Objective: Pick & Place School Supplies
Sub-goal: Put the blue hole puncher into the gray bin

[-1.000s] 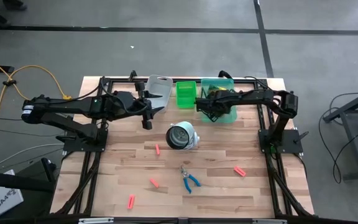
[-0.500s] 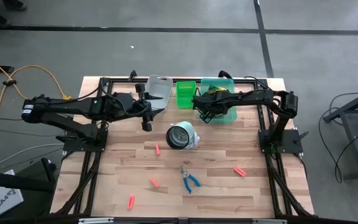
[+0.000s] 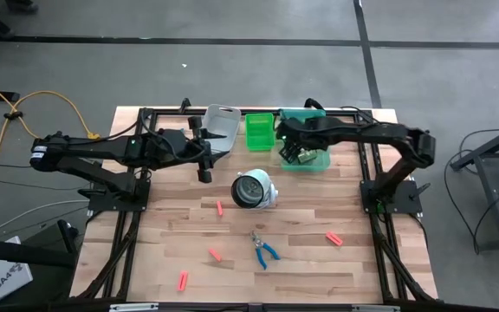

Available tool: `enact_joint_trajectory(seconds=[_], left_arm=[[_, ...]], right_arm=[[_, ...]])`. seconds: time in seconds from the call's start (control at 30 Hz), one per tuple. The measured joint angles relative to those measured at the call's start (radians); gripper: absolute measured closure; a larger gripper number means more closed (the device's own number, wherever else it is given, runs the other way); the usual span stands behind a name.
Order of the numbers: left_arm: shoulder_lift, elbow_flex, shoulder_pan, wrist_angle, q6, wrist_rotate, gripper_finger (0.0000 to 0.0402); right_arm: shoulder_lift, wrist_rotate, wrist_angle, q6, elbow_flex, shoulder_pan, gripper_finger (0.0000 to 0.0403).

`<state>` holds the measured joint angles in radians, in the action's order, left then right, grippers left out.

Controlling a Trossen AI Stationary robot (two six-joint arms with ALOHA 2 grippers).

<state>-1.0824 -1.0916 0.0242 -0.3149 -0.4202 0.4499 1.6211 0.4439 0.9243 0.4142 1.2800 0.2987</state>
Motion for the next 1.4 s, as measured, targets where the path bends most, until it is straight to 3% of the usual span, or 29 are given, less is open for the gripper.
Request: enact_joint_trajectory(seconds=[0.2,0.57,0.83,1.0,1.2,1.4], left_arm=[[0.0,0.0,0.031,-0.07,0.055,0.0,0.0208],[0.0,0.0,0.249,-0.204,0.198,-0.001,0.0208],[0.0,0.0,0.457,-0.261,0.291,-0.001,0.0208],[0.0,0.0,0.572,-0.262,0.348,-0.001,0.0208],[0.0,0.0,0.635,-0.3,0.455,0.0,0.0208],[0.0,0.0,0.642,-0.342,0.498,0.0,0.0208]], right_arm=[[-0.107,-0.195,0.054,0.022,0.0,-0.043,0.016],[-0.146,-0.345,0.134,0.152,-0.001,-0.27,0.0164],[-0.141,-0.312,0.134,0.221,-0.001,-0.418,0.0182],[-0.14,-0.349,0.119,0.326,-0.002,-0.482,0.0191],[-0.111,-0.367,0.014,0.47,-0.007,-0.6,0.0195],[0.01,-0.343,-0.115,0.564,-0.007,-0.719,0.0196]])
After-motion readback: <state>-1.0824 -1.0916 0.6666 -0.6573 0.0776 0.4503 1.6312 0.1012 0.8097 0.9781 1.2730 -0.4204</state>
